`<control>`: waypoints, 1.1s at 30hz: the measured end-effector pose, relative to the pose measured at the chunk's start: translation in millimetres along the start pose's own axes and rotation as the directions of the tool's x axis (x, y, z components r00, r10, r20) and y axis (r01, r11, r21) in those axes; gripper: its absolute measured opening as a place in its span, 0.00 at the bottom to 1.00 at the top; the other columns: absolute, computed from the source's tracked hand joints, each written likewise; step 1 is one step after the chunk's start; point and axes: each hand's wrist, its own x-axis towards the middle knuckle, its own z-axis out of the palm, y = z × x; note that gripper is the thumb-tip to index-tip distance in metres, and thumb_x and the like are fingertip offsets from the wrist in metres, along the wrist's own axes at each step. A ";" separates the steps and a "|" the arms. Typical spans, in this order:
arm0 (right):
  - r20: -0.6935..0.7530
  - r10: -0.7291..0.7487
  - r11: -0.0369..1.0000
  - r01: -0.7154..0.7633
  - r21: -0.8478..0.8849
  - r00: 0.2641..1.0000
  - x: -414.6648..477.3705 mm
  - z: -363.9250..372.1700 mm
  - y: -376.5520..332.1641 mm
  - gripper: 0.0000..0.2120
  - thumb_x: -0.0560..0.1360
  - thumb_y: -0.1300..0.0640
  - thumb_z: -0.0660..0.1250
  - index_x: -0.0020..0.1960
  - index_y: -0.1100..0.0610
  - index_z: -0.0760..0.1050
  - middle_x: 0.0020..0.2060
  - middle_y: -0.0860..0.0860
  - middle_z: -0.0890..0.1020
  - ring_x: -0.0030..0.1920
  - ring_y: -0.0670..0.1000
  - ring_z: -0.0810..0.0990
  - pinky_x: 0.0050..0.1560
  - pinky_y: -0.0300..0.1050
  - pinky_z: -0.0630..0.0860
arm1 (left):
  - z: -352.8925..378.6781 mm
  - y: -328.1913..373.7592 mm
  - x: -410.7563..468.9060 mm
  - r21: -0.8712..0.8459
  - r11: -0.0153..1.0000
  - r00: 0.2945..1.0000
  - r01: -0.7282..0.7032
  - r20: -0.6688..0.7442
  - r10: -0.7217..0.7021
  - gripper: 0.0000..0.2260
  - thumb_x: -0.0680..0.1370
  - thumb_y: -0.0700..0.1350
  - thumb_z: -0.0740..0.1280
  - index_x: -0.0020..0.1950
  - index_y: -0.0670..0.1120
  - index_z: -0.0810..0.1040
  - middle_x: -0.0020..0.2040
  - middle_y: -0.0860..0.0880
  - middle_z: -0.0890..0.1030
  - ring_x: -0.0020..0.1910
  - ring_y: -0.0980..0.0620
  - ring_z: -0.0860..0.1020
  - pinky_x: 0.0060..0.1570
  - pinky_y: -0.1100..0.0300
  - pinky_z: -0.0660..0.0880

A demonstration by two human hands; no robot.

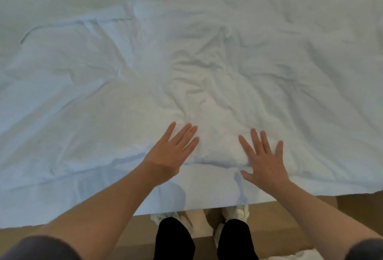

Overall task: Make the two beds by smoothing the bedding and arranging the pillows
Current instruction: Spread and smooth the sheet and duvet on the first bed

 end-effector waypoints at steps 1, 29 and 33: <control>-0.001 0.067 0.997 -0.067 -0.034 0.998 -5.8 7.6 9.6 0.56 0.62 0.40 0.77 0.78 0.49 0.47 0.78 0.60 0.53 0.76 0.66 0.55 0.60 0.79 0.59 | 5.4 4.2 4.8 0.084 0.996 1.000 -0.014 0.017 0.012 0.40 0.69 0.44 0.75 0.77 0.41 0.61 0.77 0.35 0.57 0.76 0.36 0.56 0.73 0.35 0.49; 0.749 0.619 -0.669 -0.341 0.661 0.236 -133.0 68.5 349.7 0.37 0.72 0.45 0.74 0.71 0.60 0.62 0.66 0.59 0.71 0.63 0.63 0.73 0.57 0.59 0.76 | -73.7 277.9 231.9 0.063 0.995 0.972 0.081 0.218 -0.092 0.47 0.77 0.62 0.62 0.76 0.46 0.28 0.77 0.40 0.31 0.77 0.37 0.40 0.71 0.34 0.54; 0.814 0.429 -0.877 -0.037 0.479 0.392 -111.4 105.6 395.5 0.38 0.65 0.39 0.77 0.68 0.53 0.69 0.62 0.53 0.73 0.61 0.59 0.74 0.57 0.58 0.77 | -54.1 320.1 274.1 0.010 0.990 0.954 0.138 0.268 -0.136 0.51 0.74 0.64 0.66 0.76 0.49 0.28 0.77 0.40 0.32 0.77 0.36 0.44 0.65 0.36 0.64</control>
